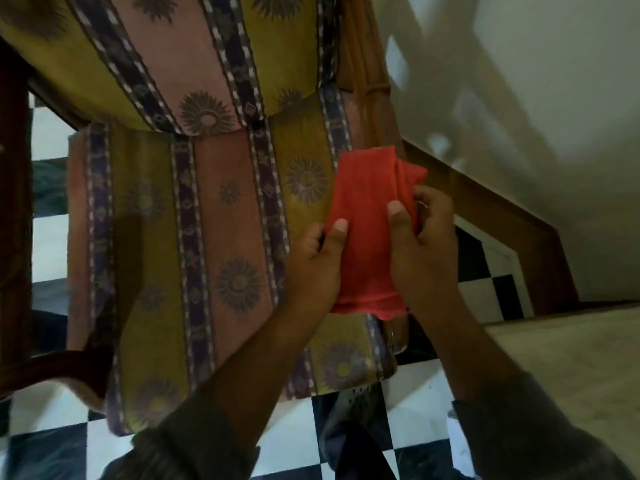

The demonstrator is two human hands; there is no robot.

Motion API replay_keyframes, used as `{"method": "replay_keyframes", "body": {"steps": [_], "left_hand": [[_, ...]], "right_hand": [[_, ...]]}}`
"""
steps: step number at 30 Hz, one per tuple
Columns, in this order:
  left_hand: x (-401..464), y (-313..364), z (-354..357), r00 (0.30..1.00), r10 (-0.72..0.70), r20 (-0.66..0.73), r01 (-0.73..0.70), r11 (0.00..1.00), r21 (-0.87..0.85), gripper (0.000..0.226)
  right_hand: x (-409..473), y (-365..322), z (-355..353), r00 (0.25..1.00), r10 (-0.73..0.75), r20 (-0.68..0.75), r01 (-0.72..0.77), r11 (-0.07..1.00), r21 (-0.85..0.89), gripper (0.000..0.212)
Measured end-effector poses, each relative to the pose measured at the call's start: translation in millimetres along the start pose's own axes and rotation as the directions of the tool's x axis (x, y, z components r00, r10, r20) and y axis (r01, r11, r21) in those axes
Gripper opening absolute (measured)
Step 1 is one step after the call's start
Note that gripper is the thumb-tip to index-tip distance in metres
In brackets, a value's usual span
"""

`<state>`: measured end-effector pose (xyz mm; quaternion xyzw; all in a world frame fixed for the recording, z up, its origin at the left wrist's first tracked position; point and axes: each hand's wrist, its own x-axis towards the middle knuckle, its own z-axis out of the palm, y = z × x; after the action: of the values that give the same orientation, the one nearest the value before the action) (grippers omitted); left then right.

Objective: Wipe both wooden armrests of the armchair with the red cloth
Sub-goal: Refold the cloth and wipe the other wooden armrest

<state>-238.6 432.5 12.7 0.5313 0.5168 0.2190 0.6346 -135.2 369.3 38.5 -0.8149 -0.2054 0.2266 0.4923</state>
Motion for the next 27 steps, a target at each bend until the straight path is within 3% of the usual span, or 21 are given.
{"method": "replay_keyframes", "body": {"steps": [5,11,15,19,22,25,27], "left_hand": [[-13,-5,-100,0.995,0.035,-0.092,-0.032,0.999,0.037,0.022],[-41,-5,-246,0.981,0.077,-0.177,-0.057,0.992,0.114,0.017],[-59,6,-346,0.96,0.165,-0.225,-0.141,0.983,0.116,0.017],[-62,7,-412,0.923,0.253,-0.288,-0.192,0.956,0.223,0.022],[-51,-18,-445,0.913,0.227,-0.34,-0.11,0.937,0.33,0.023],[-42,-51,-457,0.929,0.118,-0.35,0.051,0.898,0.438,0.01],[-41,-63,-456,0.929,0.052,-0.365,0.127,0.886,0.447,0.024]], "right_hand": [[-54,-29,77,0.997,-0.029,0.075,0.032,0.998,-0.045,0.036],[-134,-71,187,0.985,-0.048,0.165,0.038,0.997,0.06,0.037],[-190,-113,260,0.972,-0.19,0.139,0.168,0.974,0.152,0.042],[-223,-135,316,0.936,-0.33,0.124,0.303,0.933,0.194,0.044],[-238,-124,354,0.898,-0.422,0.124,0.419,0.907,0.05,0.041],[-243,-96,375,0.92,-0.312,0.236,0.345,0.931,-0.115,0.037],[-243,-81,378,0.928,-0.265,0.26,0.308,0.941,-0.139,0.04]]}}
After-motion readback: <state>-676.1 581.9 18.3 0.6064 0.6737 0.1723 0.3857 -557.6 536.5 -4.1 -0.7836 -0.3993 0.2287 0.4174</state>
